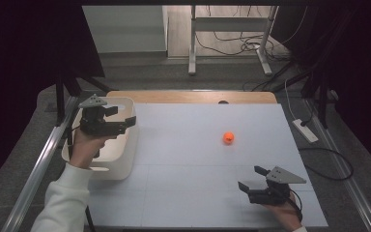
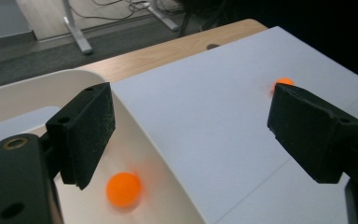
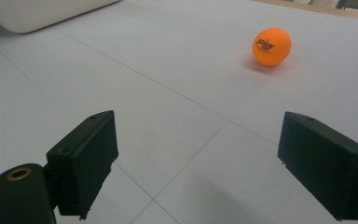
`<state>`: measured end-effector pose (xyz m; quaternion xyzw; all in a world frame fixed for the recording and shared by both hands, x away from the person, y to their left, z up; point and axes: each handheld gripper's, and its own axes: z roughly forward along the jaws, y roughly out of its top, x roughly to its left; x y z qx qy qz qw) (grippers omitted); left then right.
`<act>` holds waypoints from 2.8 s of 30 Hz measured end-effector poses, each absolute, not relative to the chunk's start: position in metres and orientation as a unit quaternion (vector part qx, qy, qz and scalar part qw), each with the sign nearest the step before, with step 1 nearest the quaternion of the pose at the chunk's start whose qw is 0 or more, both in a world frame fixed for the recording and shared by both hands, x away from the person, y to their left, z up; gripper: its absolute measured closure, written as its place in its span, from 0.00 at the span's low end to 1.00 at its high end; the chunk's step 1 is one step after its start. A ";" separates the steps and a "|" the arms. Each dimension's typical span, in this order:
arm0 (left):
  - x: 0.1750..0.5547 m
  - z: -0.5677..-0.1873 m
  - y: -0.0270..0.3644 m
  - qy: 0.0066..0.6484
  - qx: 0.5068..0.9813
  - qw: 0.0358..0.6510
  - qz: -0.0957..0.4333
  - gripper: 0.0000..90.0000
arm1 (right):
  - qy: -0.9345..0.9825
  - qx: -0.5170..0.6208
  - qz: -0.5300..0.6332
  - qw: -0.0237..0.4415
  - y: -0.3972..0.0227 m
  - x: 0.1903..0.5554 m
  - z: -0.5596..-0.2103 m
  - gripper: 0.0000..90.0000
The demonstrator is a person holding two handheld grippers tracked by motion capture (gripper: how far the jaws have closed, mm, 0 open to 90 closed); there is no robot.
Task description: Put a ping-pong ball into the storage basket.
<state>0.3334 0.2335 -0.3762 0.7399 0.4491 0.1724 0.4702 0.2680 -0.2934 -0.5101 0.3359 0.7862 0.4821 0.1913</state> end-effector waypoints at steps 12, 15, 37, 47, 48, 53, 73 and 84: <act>0.322 -0.385 0.224 0.433 0.743 0.486 0.153 0.18 | 0.788 0.332 0.481 0.194 -0.292 0.269 -0.510 0.13; 0.318 -0.384 0.219 0.426 0.744 0.492 0.149 0.18 | 0.788 0.330 0.482 0.195 -0.291 0.271 -0.509 0.13; 0.314 -0.394 0.184 0.390 0.762 0.503 0.118 0.18 | 0.788 0.326 0.485 0.196 -0.288 0.276 -0.508 0.13; 0.315 -0.397 0.168 0.382 0.766 0.507 0.105 0.18 | 0.785 0.329 0.489 0.193 -0.289 0.275 -0.507 0.13; 0.316 -0.398 0.165 0.381 0.766 0.508 0.103 0.18 | 0.784 0.330 0.489 0.193 -0.289 0.275 -0.507 0.13; 0.319 -0.400 0.159 0.376 0.769 0.508 0.100 0.18 | 0.784 0.329 0.489 0.194 -0.287 0.276 -0.506 0.13; 0.326 -0.411 0.119 0.347 0.794 0.488 0.099 0.18 | 0.788 0.324 0.488 0.191 -0.285 0.280 -0.508 0.14; 0.338 -0.421 0.099 0.340 0.804 0.480 0.089 0.18 | 0.787 0.324 0.490 0.188 -0.286 0.282 -0.509 0.14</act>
